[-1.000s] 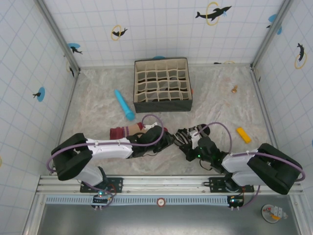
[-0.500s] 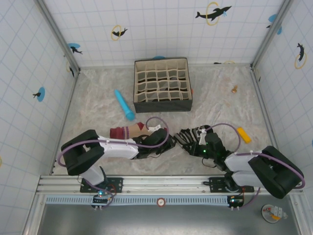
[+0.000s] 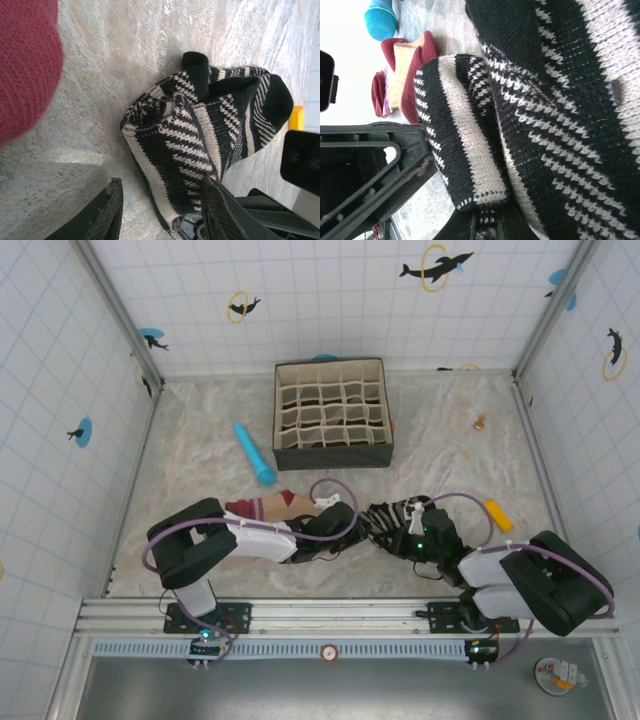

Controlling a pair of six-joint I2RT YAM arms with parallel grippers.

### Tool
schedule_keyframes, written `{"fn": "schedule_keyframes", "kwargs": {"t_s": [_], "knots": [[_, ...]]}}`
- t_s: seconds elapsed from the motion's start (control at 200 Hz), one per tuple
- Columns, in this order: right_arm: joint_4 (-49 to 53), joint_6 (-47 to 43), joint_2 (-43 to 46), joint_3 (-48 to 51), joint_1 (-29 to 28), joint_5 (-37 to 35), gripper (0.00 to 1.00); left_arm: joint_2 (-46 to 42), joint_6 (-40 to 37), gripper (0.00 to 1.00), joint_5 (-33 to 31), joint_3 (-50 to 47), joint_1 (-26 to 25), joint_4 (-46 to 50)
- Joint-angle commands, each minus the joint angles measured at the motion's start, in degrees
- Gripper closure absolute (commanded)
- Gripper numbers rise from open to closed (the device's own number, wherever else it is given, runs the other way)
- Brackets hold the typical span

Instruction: Roll the socks

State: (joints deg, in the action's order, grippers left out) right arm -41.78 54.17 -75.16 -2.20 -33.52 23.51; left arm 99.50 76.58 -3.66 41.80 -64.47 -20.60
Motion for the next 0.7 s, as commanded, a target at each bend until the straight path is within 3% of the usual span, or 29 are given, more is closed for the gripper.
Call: {"fn": "schedule_keyframes", "kwargs": {"t_s": [0.0,0.395,0.46,0.611,0.696], "knots": [[10.9,0.8,-2.3,11.1,1.3,-2.0,1.00,2.4,0.5,0.60,-1.1,2.2,-0.2,-1.0],[8.2,0.5,-1.8,12.0,2.9,1.1,1.00,7.6,1.0,0.65,-1.1,5.6,-0.1,-1.2],[7.8,0.5,-1.8,12.0,3.2,1.6,1.00,8.2,0.9,0.72,-1.1,5.9,0.0,-1.1],[10.8,-1.1,1.4,10.8,3.5,2.0,1.00,7.9,-0.2,0.99,-1.8,6.7,0.4,2.1],[19.1,-4.2,6.9,7.7,3.5,0.3,0.83,6.9,-1.9,1.00,-1.7,6.8,1.0,4.5]]}}
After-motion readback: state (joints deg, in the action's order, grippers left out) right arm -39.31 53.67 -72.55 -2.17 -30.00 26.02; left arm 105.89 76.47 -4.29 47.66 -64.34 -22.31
